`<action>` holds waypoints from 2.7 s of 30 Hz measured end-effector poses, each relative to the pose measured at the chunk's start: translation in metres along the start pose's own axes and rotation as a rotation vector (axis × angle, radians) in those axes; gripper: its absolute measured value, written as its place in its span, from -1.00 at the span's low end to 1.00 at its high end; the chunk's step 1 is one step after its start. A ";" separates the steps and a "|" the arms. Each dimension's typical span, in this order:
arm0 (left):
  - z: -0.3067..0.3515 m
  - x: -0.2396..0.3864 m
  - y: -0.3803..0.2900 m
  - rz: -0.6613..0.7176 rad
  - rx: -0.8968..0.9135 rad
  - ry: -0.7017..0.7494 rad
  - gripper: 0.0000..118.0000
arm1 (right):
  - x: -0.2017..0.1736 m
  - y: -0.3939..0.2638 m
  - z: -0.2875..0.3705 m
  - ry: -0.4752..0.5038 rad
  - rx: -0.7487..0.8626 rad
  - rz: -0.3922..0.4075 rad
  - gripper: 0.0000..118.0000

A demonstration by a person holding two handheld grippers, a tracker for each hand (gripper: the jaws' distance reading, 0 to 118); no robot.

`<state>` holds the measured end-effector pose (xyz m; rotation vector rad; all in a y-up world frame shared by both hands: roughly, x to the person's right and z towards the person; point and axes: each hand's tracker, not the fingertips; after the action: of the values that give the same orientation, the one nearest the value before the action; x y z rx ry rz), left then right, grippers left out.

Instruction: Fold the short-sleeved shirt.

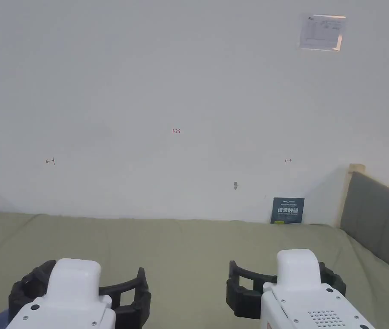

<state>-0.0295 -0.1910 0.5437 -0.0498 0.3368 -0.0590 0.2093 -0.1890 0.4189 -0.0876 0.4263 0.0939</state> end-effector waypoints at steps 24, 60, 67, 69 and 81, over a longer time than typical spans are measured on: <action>0.033 -0.053 -0.008 -0.037 -0.024 0.163 -1.00 | -0.065 0.003 0.003 0.188 -0.003 0.031 -1.00; -0.264 -0.345 -0.295 0.263 -1.161 0.240 0.98 | -0.149 -0.173 -0.047 0.441 -0.461 0.237 -1.00; -0.263 -0.359 -0.291 0.279 -1.135 0.271 0.86 | -0.151 -0.180 -0.043 0.455 -0.476 0.238 -1.00; -0.259 -0.359 -0.281 0.274 -1.070 0.284 0.21 | -0.149 -0.181 -0.040 0.467 -0.479 0.237 -1.00; -0.226 -0.328 -0.233 0.626 -0.818 0.120 -0.99 | -0.117 -0.177 -0.038 0.425 -0.472 0.176 -1.00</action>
<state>-0.4252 -0.4105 0.4526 -0.7485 0.4658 0.7037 0.1066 -0.3772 0.4447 -0.5423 0.8308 0.3530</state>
